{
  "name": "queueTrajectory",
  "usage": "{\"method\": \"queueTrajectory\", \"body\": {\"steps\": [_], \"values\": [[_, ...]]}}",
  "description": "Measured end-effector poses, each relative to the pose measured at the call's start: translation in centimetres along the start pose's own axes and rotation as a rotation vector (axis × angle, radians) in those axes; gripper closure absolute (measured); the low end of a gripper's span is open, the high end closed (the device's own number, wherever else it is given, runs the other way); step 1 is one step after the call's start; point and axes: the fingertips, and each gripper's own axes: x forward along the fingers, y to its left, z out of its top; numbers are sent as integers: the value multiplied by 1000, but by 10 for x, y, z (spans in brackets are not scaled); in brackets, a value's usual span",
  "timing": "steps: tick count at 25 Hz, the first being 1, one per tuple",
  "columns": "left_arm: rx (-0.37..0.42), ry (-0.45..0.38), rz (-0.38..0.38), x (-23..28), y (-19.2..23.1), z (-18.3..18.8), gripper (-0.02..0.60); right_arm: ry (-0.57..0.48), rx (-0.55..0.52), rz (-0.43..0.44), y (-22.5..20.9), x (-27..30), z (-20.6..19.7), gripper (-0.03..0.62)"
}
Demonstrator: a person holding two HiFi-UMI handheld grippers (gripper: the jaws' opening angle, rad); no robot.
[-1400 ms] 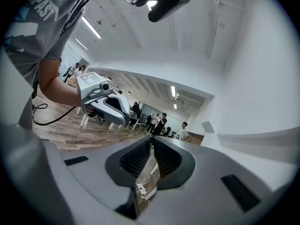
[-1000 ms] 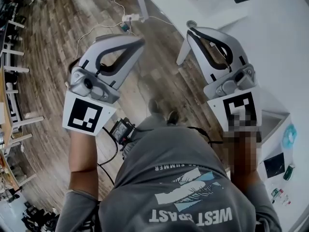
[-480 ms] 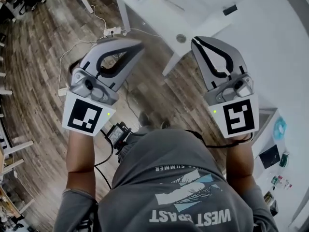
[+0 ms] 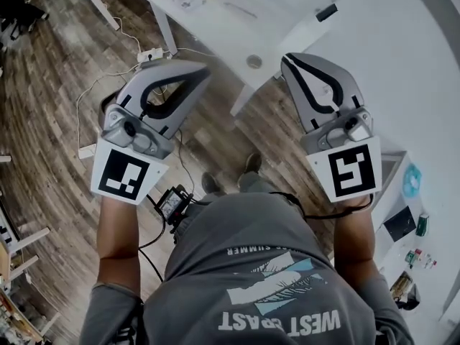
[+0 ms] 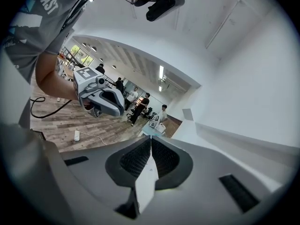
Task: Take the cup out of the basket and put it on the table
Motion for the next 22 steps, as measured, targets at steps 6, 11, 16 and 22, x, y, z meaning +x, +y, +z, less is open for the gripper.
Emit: {"method": "queueTrajectory", "body": {"steps": [6, 11, 16, 22], "values": [[-3, 52, 11, 38, 2, -3, 572, -38, 32, 10, -35, -1, -27, 572], [0, 100, 29, 84, 3, 0, 572, -81, 57, 24, -73, -6, -57, 572], [4, 141, 29, 135, -6, 8, 572, -117, 84, 39, -113, -16, -87, 572], [15, 182, 35, 179, -10, 18, 572, -137, 74, 65, -143, -31, -118, 572]]}}
